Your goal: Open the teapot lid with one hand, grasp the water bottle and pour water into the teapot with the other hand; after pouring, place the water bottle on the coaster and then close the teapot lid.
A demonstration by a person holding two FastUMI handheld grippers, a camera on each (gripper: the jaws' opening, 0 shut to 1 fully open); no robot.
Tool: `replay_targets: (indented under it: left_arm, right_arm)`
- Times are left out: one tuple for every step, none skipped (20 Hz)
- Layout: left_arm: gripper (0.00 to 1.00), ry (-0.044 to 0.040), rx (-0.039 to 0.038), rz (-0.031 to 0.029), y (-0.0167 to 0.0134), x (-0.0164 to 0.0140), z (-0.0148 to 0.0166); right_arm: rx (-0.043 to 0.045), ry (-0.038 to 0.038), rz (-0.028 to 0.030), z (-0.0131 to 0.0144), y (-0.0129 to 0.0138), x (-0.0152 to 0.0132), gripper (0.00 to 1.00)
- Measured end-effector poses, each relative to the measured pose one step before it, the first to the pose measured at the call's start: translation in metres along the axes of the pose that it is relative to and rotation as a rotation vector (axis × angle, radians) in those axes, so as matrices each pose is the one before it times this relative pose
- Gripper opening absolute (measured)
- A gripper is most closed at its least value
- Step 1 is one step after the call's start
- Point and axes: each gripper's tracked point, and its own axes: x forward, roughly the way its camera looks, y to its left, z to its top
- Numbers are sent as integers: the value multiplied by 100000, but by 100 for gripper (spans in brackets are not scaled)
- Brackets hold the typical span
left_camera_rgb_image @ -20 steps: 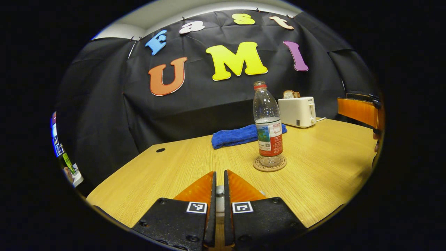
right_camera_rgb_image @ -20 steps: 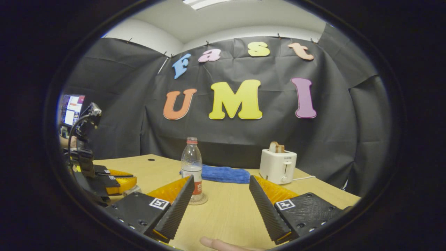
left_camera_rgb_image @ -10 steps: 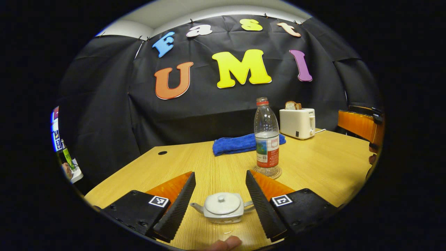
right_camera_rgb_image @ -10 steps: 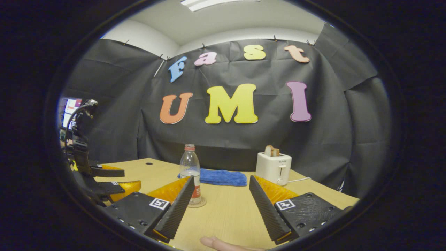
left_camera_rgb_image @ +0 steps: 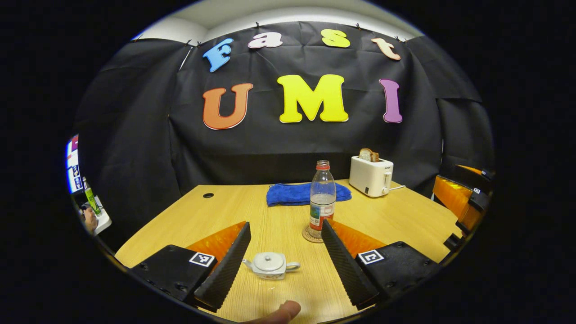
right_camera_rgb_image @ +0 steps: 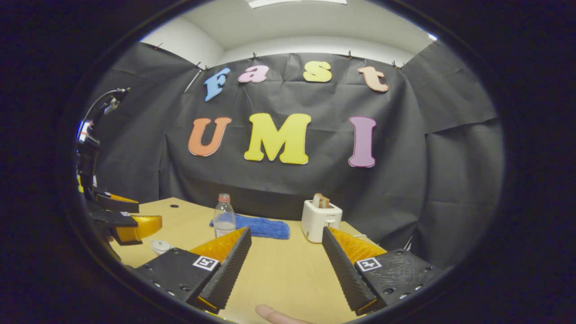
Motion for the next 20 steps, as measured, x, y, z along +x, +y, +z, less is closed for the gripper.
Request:
replay_targets:
  left_arm:
    - [99,-2134,-284,1635,623,-637,939]
    - [99,-2930,484,-40,274,-450,1002]
    - [99,-2428,-598,536,417,-294,749]
    - [99,-1222,-1205,1177,493,-351,297]
    - [99,-522,-361,233,222,-368,302]
    - [99,-945,173,-585,-15,-330,196]
    - [99,-1300,730,-242,118,-265,257]
    - [99,-733,548,505,239,-28,93]
    - [99,147,774,80,6,-7,-129]
    - [99,938,102,4,-27,58,-343]
    - [99,270,-122,-21,14,32,-121]
    - [99,285,9,-45,51,55,-82]
    - [99,509,356,90,21,46,-186]
    - [99,-169,600,450,194,57,-86]
    - [99,-11,257,799,309,129,-32]
    - [99,426,-56,262,140,129,-138]
    - [99,78,-275,-76,-3,64,-26]
    - [99,-33,49,-21,69,98,-2]
    - [99,-122,113,376,190,-84,23]
    - [99,-521,90,671,226,-16,82]
  right_arm:
    - [1171,-380,329,403,-55,-441,96]
    - [867,-100,613,204,53,-411,95]
    - [456,-847,12,337,-152,-324,95]
    - [-157,-1818,-1109,544,-285,-274,95]
    - [-1054,-2009,-832,408,-117,-244,96]
    - [-1597,-1061,-451,50,77,-89,96]
    - [-1432,643,-373,-428,80,16,95]
    - [-1076,1264,245,-469,159,71,96]
    - [137,1257,451,-206,252,182,93]
    - [559,1183,758,-251,276,216,95]
    - [275,1387,545,-486,188,151,95]
    - [-157,755,447,-239,195,98,95]
    - [-500,682,-324,-269,-131,125,95]
    - [-421,408,-435,-125,-71,100,96]
    - [-19,-165,91,41,125,-8,96]
    - [127,10,288,54,67,68,96]
    - [169,-153,-28,-28,-41,-6,95]
    - [-68,-218,-202,56,-115,42,95]
    - [-206,78,-29,-105,1,20,95]
    - [-118,196,-190,-60,-50,-23,95]
